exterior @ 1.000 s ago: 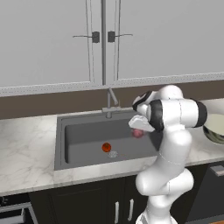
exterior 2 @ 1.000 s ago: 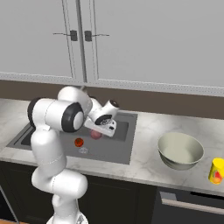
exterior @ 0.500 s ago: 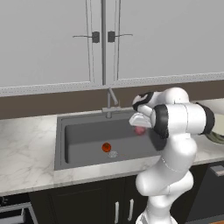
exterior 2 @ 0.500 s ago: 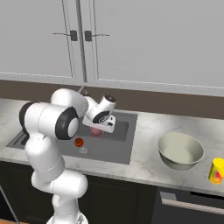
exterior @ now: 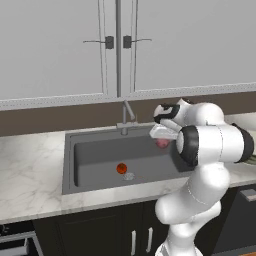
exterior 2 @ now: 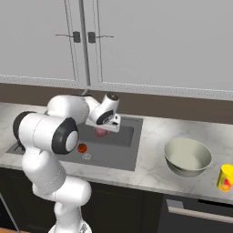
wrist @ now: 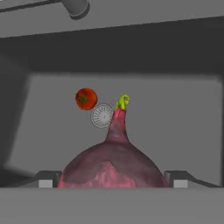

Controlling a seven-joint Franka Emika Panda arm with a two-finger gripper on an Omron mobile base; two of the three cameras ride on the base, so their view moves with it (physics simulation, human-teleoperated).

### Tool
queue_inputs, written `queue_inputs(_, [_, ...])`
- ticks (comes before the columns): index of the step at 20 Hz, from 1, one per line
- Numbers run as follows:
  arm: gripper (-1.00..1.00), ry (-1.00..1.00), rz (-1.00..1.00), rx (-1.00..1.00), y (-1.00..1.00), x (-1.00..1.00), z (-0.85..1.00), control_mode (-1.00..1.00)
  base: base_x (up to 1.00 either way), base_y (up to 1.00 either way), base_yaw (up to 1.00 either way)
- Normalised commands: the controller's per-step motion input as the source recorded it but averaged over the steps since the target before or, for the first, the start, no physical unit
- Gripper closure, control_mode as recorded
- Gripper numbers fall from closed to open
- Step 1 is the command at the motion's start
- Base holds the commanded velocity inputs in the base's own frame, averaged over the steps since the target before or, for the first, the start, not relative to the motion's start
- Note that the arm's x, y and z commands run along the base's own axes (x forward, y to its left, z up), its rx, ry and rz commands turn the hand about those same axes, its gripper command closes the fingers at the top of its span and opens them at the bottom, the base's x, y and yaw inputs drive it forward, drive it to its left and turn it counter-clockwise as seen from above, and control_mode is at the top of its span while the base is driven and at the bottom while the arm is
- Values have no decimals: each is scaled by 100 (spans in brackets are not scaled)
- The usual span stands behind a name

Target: Remove the tomato and onion from the sink. Then move the bowl and cup from the counter to the sink for washing.

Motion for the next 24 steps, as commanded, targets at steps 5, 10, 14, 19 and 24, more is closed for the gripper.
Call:
queue_inputs(5, [100, -11, -2, -5, -12, -8, 28, -100, 0, 0, 0])
queue_inputs(10, [100, -12, -5, -6, -9, -5, 29, -100, 0, 0, 0])
queue_inputs(14, [100, -13, -7, -6, -13, -3, 27, -100, 0, 0, 0])
queue_inputs(19, [100, -14, -8, -8, -18, -2, 21, -100, 0, 0, 0])
queue_inputs(24, [100, -12, -8, -9, -21, 0, 14, -100, 0, 0, 0])
